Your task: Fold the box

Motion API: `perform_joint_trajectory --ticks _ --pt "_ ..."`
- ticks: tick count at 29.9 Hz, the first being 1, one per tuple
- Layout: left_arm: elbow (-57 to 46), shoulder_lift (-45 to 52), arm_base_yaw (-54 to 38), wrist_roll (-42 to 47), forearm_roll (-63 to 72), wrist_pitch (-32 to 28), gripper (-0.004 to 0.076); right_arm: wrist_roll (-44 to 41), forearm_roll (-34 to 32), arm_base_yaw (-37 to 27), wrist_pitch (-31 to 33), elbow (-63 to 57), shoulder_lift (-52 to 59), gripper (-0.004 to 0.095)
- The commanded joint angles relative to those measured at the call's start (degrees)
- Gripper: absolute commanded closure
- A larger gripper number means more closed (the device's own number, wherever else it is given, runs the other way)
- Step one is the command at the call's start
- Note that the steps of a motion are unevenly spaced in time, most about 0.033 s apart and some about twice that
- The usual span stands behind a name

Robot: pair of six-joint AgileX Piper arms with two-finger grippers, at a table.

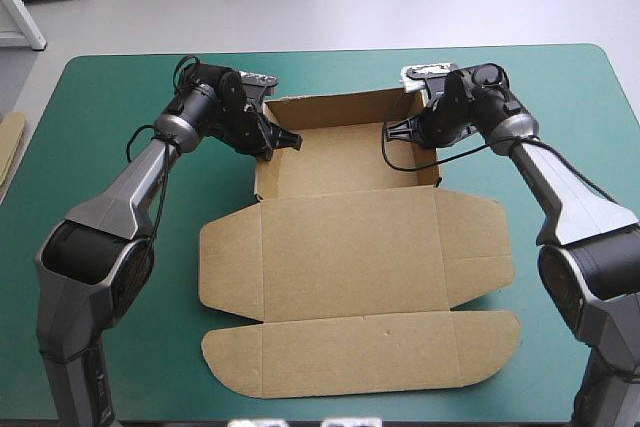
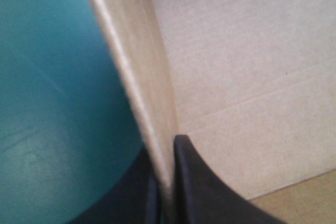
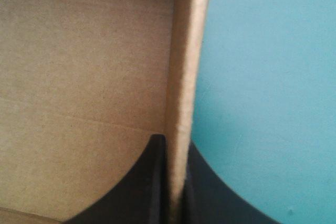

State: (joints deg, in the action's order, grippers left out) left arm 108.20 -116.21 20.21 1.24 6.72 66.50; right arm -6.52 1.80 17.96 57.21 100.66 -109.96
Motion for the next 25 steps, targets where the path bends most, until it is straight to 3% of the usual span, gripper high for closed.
perform_joint_trajectory --ticks 1,25 --pt "1.88 2.26 0.67 -1.24 1.45 -2.61 0.0733 2.12 1.35 0.62 1.33 1.68 1.26 0.0907" --pt "1.77 0.23 0.67 -0.60 -0.48 -4.68 0.0731 2.12 1.73 0.62 1.79 1.68 -1.16 0.0893"
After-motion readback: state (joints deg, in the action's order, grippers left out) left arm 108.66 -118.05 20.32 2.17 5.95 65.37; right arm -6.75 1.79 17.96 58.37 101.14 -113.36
